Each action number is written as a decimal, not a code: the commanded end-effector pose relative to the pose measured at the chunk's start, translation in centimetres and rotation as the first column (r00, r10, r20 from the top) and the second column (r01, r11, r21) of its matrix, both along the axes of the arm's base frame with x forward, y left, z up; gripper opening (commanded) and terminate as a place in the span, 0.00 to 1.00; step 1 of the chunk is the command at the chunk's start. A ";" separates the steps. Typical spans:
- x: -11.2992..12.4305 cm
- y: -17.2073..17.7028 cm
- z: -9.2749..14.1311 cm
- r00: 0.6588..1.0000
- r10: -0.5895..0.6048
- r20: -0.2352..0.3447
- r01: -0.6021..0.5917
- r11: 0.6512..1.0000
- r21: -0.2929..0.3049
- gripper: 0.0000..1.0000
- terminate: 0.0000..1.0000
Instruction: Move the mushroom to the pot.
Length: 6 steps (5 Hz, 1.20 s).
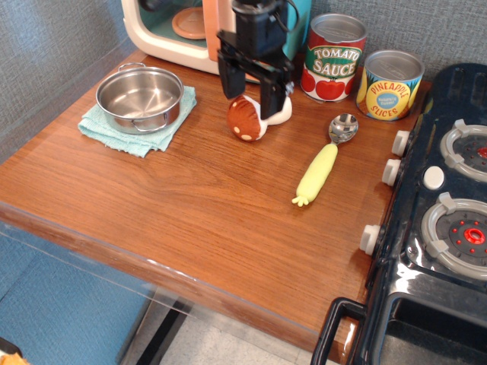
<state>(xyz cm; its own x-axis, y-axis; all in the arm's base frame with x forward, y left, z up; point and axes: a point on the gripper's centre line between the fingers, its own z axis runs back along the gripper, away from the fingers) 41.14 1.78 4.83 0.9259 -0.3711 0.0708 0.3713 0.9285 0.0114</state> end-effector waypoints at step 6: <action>-5.3 12.1 7.6 0.911 0.382 0.156 -0.377 0.924 -0.063 0.00 0.00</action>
<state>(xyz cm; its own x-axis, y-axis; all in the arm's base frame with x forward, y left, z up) 36.28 13.63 11.00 0.9812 0.0081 0.1929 -0.0057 0.9999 -0.0133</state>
